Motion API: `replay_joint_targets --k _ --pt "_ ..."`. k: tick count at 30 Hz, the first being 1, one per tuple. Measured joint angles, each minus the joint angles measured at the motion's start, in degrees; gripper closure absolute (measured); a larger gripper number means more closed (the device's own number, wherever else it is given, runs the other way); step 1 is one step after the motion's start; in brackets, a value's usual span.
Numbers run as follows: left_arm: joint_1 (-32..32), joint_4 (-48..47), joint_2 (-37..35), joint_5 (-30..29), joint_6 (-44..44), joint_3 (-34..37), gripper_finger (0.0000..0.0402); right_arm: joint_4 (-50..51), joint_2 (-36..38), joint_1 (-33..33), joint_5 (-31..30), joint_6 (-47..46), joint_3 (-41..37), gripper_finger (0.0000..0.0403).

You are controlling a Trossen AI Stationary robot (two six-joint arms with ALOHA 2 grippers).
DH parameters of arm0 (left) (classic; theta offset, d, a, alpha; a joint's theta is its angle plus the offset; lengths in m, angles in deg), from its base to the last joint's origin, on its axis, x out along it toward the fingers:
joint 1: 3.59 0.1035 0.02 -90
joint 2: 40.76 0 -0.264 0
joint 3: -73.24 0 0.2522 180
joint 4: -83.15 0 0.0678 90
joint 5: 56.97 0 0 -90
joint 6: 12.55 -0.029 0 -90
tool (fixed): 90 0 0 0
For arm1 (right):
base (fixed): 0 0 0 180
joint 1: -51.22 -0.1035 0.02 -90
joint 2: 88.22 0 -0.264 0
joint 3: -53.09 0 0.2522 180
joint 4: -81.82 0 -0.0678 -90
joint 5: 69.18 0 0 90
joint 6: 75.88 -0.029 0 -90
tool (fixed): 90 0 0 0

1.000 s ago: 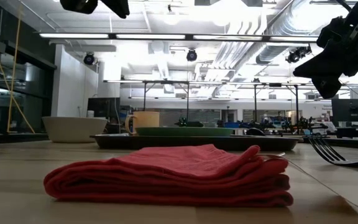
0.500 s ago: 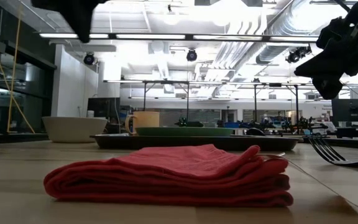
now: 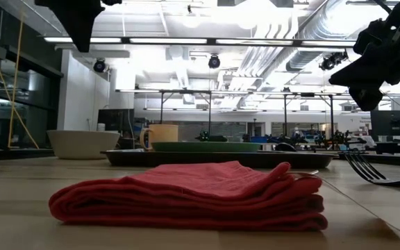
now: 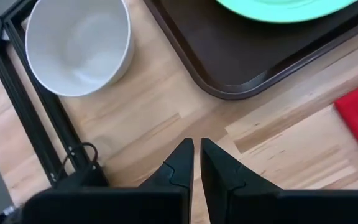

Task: Set up tray
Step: Put the gray bowl on top of the green plate to the bottom of the yellow mug

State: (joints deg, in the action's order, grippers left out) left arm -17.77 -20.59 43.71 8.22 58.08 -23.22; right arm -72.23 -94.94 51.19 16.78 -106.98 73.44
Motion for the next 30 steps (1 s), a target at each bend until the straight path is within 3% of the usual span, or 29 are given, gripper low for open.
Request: replay_joint_targets --k 12,30 --pt "4.92 -0.04 0.00 1.77 -10.31 0.00 0.0346 0.00 -0.02 -0.02 0.37 -1.68 0.00 0.0402" --pt "4.82 -0.04 0.00 1.48 -13.40 0.00 0.0346 0.00 0.00 -0.02 0.37 -1.49 0.00 0.0402"
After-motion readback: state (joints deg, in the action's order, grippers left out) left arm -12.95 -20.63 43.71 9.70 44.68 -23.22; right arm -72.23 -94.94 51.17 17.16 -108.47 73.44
